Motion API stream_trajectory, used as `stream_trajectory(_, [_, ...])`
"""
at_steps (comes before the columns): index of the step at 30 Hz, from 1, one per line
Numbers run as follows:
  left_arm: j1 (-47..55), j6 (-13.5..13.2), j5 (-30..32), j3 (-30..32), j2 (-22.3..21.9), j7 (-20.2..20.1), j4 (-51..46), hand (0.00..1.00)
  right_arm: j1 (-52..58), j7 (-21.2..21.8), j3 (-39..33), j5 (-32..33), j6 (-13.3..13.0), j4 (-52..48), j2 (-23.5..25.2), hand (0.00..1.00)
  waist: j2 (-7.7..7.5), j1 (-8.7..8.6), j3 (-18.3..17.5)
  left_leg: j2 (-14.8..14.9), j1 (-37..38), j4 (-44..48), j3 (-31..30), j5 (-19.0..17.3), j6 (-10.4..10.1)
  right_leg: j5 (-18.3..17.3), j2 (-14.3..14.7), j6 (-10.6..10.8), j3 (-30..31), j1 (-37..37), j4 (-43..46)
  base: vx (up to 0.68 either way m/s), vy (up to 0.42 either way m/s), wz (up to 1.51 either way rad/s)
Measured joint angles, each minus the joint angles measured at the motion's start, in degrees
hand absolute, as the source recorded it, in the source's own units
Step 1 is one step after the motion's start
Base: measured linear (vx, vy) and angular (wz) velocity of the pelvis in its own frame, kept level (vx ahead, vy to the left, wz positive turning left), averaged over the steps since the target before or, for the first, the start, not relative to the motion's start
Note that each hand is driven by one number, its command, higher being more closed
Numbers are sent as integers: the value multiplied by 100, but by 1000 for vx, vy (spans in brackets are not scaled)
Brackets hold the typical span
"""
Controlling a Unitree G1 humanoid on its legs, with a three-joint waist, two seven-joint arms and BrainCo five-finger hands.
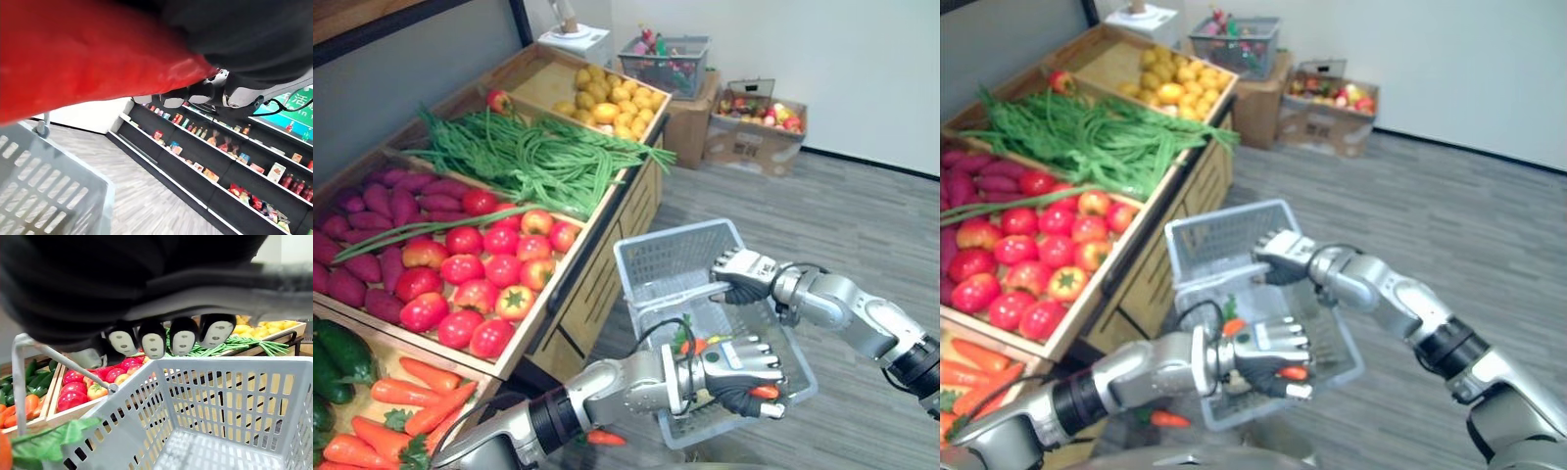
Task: Pick vegetable in the basket
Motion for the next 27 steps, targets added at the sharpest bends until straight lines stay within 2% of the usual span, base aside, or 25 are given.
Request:
stream_trajectory(1, [-2, 0, 5, -81, -29, -10, 59, 0, 0, -1, -2, 0, 0, 0, 17, 100, -1, 0, 1, 9, 8, -8, -6, 0, 0, -2, 0, -1, -12, 11, 0, 35, -81, 5])
stream_trajectory(9, [-3, 9, 76, -224, -305, -59, 362, 0, 0, -3, -17, -4, 0, 0, 53, 100, -93, -4, 54, 19, -8, -28, -131, 0, -1, -50, -42, -60, -148, 25, 35, 26, -83, 9])
stream_trajectory(20, [-4, 94, 300, -280, -673, -75, 556, 0, 45, -1, -283, -7, 9, 0, 63, 100, -102, -10, 51, 63, -21, -35, -160, -25, -44, -25, -55, -36, -230, 33, 38, 33, -63, 3])
stream_trajectory(27, [-4, 95, 300, -280, -676, -88, 565, 0, 274, 4, -469, -7, 20, 1, 66, 100, -111, -11, 45, 61, -65, -41, -291, -35, -61, -11, -136, -54, -343, 53, 20, 18, -54, 10])
